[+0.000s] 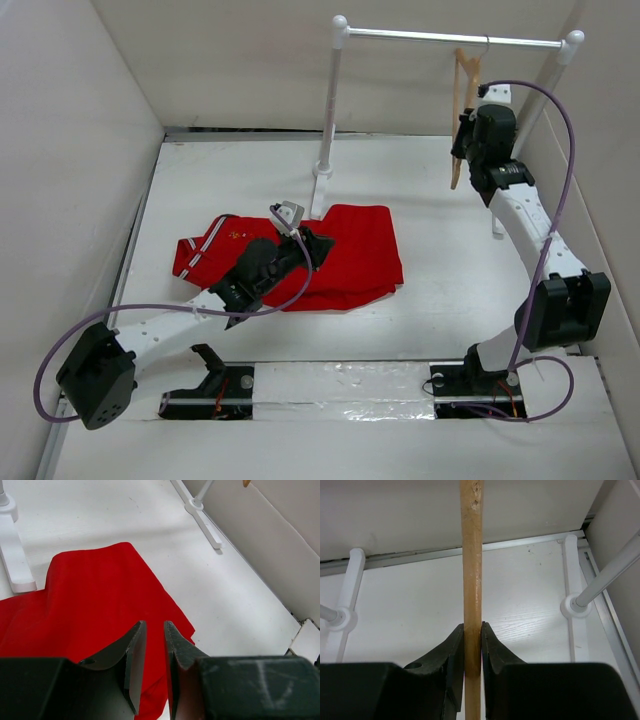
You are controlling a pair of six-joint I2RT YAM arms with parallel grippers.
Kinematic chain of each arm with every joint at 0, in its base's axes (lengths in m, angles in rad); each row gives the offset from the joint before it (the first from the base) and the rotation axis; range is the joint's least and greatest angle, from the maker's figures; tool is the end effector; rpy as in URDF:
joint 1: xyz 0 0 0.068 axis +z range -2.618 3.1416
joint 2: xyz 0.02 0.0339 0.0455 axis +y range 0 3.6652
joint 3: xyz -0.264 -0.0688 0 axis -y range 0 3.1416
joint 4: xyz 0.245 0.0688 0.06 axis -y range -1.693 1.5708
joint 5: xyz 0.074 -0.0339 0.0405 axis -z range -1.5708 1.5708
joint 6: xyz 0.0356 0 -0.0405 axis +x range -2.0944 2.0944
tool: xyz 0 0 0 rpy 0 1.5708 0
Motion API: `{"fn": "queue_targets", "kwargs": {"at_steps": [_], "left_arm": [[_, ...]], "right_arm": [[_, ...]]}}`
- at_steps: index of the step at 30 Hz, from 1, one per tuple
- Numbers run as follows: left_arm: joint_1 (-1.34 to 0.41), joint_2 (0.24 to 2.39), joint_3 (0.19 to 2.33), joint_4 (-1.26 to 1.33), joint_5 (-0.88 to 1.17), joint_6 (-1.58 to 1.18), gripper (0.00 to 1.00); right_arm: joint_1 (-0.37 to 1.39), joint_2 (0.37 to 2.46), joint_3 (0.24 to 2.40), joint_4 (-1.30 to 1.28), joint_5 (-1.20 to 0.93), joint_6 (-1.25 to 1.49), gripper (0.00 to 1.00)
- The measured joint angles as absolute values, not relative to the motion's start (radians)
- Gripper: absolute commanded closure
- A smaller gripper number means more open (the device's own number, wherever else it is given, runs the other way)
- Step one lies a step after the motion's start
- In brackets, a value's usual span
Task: Place the trousers on the hanger
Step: Pick up the hanger from the clothesline.
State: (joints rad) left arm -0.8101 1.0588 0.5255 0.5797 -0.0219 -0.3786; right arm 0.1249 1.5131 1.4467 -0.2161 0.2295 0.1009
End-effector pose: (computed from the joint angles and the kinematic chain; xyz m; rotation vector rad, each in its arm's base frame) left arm 0.1671 -0.1745 0.2758 0.3243 1.5653 -0.9231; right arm 0.3558 0.0365 0.3904 0.1371 1.8410 -0.0550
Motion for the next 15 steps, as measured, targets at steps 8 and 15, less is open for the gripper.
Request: {"fn": "queue_targets", "kwargs": {"at_steps": [8, 15], "left_arm": [[-0.810, 1.075, 0.525, 0.587, -0.018, -0.384, 0.66], [-0.810, 1.103, 0.525, 0.589, -0.009, -0.385, 0.58]], "right_arm": [[0.125, 1.434, 1.422, -0.211, 0.227, 0.066, 1.00], [0.126, 1.247, 1.347, -0.188, 0.227, 0.044, 1.00]]}}
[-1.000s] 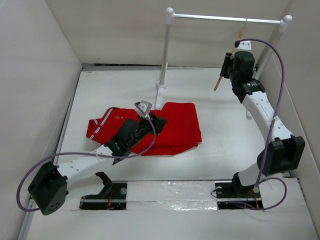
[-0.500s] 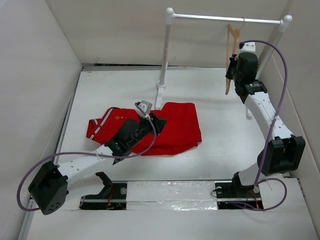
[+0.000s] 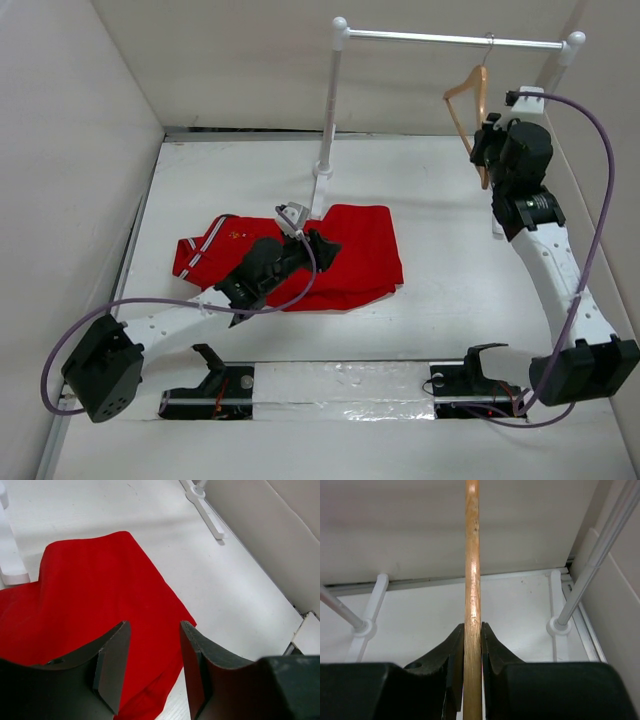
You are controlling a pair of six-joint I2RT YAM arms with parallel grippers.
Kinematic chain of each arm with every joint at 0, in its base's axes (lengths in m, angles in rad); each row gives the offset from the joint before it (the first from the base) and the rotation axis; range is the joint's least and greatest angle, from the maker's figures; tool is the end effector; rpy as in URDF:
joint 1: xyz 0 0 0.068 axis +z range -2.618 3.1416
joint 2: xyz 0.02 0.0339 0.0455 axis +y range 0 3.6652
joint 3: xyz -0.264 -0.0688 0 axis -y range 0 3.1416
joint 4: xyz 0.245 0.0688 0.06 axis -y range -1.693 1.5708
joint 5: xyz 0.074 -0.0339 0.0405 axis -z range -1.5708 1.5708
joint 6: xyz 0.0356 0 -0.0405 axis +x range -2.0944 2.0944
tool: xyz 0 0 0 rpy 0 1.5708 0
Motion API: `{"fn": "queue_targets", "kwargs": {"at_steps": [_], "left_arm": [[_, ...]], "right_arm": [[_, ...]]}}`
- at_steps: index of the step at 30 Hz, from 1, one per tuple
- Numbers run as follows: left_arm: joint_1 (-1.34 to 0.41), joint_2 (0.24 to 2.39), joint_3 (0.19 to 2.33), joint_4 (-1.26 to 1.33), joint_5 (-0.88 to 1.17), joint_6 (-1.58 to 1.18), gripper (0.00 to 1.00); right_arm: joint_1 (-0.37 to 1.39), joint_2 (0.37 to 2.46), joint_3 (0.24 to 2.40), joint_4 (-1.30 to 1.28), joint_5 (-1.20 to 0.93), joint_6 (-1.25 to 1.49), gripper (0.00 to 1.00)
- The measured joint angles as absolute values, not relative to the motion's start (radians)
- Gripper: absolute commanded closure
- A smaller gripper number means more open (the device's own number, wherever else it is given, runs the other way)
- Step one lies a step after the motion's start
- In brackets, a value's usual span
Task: Place the trousers on the hanger
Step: Pick up the hanger from the clothesline.
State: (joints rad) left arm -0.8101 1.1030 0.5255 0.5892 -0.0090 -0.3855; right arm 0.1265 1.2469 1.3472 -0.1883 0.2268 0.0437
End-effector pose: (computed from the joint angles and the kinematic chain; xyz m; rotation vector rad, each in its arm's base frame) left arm 0.1716 -0.1798 0.2669 0.3376 1.6014 -0.9259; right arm 0.2808 0.0276 0.4385 0.1035 1.6536 -0.0587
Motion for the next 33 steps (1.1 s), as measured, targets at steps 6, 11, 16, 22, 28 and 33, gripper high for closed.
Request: {"fn": "queue_targets", "kwargs": {"at_steps": [6, 11, 16, 22, 28, 33], "left_arm": [[-0.810, 1.136, 0.525, 0.607, 0.025, -0.393, 0.56], [-0.812, 1.176, 0.540, 0.614, 0.048, -0.403, 0.55], [-0.832, 1.227, 0.593, 0.618, 0.051, -0.406, 0.54], [-0.842, 1.252, 0.603, 0.628, 0.047, -0.409, 0.55], [-0.842, 1.251, 0.603, 0.622, 0.009, -0.408, 0.55], [-0.842, 1.222, 0.603, 0.620, -0.036, -0.409, 0.55]], "right_arm": [[0.126, 1.130, 1.096, -0.043, 0.209, 0.061, 1.00], [0.126, 1.066, 0.957, 0.041, 0.202, 0.069, 1.00], [0.102, 1.102, 0.984, 0.057, 0.168, 0.067, 1.00], [0.090, 1.254, 1.201, -0.001, 0.111, 0.049, 1.00], [0.035, 1.408, 1.422, -0.070, 0.019, 0.037, 1.00], [0.035, 1.490, 1.516, -0.121, -0.039, 0.019, 1.00]]}}
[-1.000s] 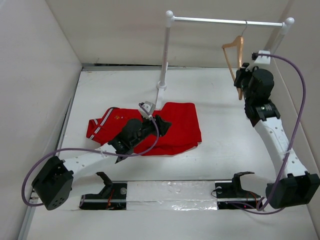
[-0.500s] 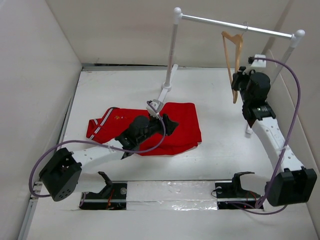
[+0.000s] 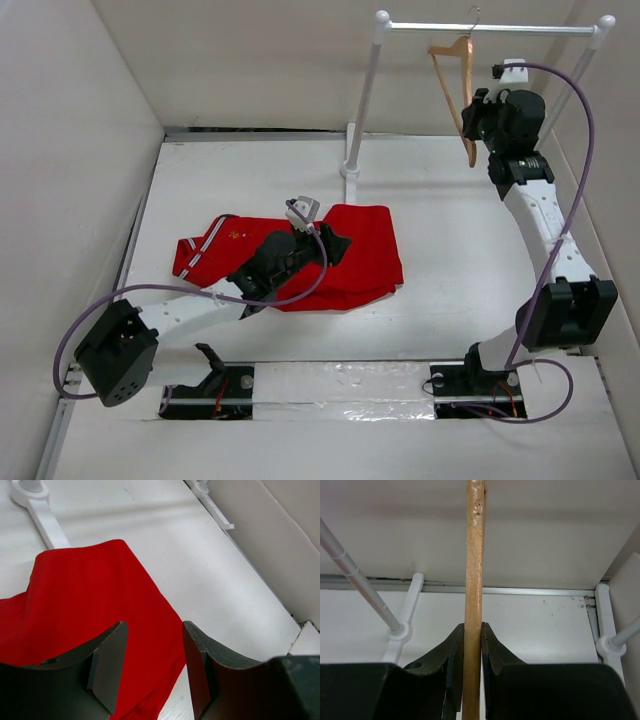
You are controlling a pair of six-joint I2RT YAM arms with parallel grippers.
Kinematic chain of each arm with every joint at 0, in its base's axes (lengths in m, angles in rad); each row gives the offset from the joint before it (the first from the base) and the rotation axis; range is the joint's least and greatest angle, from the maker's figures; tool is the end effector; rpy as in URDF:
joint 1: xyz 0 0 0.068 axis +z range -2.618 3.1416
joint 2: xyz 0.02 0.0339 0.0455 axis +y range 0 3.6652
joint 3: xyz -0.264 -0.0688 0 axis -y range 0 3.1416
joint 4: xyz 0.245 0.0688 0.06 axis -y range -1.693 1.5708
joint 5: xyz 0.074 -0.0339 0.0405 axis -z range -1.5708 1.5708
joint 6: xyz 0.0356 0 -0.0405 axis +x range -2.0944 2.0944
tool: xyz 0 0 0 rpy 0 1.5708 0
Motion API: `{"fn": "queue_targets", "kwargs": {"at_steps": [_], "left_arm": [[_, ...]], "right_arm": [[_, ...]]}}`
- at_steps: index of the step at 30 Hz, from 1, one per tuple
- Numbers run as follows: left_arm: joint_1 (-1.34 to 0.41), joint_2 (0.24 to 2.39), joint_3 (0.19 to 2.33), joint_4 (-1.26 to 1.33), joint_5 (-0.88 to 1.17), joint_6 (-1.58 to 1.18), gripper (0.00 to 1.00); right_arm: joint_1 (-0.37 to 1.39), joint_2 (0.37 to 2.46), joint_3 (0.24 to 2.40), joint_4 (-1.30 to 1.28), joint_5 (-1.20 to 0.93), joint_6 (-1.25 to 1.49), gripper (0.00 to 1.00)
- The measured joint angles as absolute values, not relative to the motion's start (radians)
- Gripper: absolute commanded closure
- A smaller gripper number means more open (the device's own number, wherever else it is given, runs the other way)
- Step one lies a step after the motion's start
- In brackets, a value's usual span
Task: Place the trousers on the hanger
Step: Pick up the hanger from the clothesline.
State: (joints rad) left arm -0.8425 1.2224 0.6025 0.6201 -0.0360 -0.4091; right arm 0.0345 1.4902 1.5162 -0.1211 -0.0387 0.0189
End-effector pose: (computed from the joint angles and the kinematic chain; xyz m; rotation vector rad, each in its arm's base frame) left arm 0.1831 -0.2034 0.2682 0.3262 1.6198 -0.9438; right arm 0.3509 0.0135 0.4326 -0.0423 1.6658 0.0727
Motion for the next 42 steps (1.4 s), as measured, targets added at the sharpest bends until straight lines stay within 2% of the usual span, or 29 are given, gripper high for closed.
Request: {"fn": "queue_targets", "kwargs": {"at_steps": [5, 11, 17, 22, 27, 34, 42], "left_arm": [[-0.842, 1.206, 0.602, 0.622, -0.057, -0.412, 0.55], [-0.842, 1.198, 0.602, 0.621, -0.066, -0.417, 0.55], [-0.842, 1.188, 0.602, 0.612, -0.066, -0.426, 0.55], [-0.842, 1.163, 0.618, 0.578, -0.060, -0.436, 0.55], [-0.842, 1.161, 0.671, 0.567, -0.050, -0.450, 0.54], [-0.842, 1.161, 0.689, 0.558, -0.043, -0.462, 0.54], [-0.842, 1.162, 0.689, 0.540, -0.043, -0.463, 0.53]], "right_arm": [[0.115, 1.499, 1.503, -0.149, -0.033, -0.016, 1.00], [0.195, 1.374, 1.373, -0.120, -0.028, -0.016, 1.00], [0.247, 1.210, 1.288, -0.086, 0.081, -0.023, 1.00], [0.270, 1.154, 1.213, -0.046, 0.168, -0.017, 1.00], [0.273, 1.202, 1.216, -0.003, 0.208, -0.015, 1.00], [0.270, 1.383, 1.346, 0.010, 0.241, 0.000, 1.00], [0.270, 1.327, 1.333, 0.068, 0.313, 0.051, 1.00]]}}
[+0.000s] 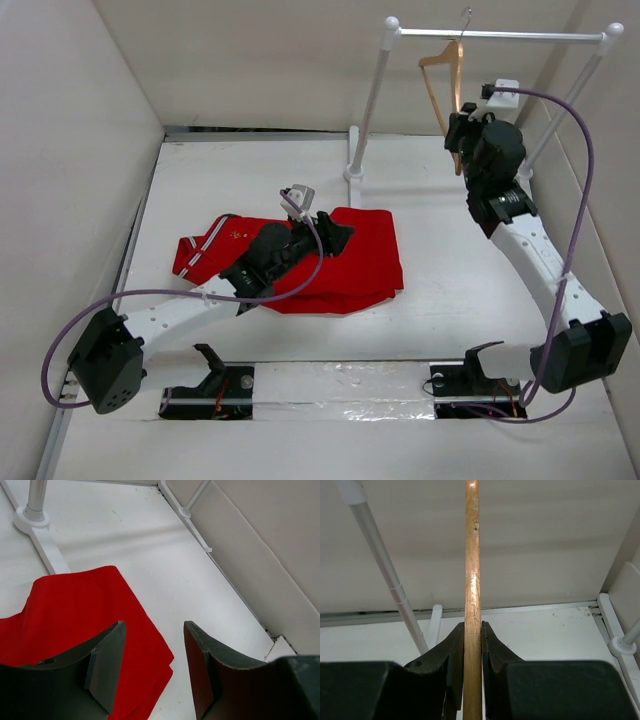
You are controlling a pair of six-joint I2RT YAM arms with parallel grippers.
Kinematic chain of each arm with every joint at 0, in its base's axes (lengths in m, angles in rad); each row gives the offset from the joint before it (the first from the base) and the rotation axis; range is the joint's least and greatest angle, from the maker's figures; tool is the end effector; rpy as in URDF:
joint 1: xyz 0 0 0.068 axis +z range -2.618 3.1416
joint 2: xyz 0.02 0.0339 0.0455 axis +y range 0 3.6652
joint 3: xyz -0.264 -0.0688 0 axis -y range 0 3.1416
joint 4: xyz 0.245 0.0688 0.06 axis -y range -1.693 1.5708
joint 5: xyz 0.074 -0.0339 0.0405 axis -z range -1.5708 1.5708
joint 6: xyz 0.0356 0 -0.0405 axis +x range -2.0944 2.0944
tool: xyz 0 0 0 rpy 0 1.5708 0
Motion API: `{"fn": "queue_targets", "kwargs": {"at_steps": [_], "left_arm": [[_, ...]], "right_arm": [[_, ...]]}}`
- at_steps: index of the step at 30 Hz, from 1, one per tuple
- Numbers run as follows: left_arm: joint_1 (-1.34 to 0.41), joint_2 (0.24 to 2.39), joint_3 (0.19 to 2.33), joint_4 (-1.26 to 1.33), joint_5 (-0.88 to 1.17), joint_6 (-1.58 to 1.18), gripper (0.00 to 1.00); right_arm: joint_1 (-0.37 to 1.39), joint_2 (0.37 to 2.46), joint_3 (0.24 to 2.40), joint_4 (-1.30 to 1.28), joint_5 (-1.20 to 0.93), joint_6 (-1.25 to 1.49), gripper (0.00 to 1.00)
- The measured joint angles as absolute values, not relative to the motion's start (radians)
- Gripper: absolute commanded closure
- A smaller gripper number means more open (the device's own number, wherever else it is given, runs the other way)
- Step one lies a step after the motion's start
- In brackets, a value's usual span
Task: Place the trousers on the hanger
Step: Pick up the hanger from the clothesline.
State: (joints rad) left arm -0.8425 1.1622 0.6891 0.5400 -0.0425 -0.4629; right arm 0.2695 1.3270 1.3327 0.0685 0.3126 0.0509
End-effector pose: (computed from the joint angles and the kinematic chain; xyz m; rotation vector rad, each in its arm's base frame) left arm 0.1807 -0.2004 0.3049 0.2646 1.5687 -1.0059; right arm 0.3003 0.0716 0.4391 0.0882 1.4977 0.0240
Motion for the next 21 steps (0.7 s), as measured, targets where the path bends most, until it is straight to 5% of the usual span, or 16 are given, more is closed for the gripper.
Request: {"fn": "queue_targets", "kwargs": {"at_steps": [12, 21], "left_arm": [[-0.851, 1.171, 0.749, 0.525, -0.027, -0.474, 0.51], [-0.942, 1.305, 0.996, 0.440, -0.047, -0.469, 0.40]], "right_arm": [[0.263, 1.077, 1.031, 0.244, 0.325, 0.108, 1.00], [0.394, 0.916, 0.732, 0.223, 0.371, 0.096, 1.00]]}}
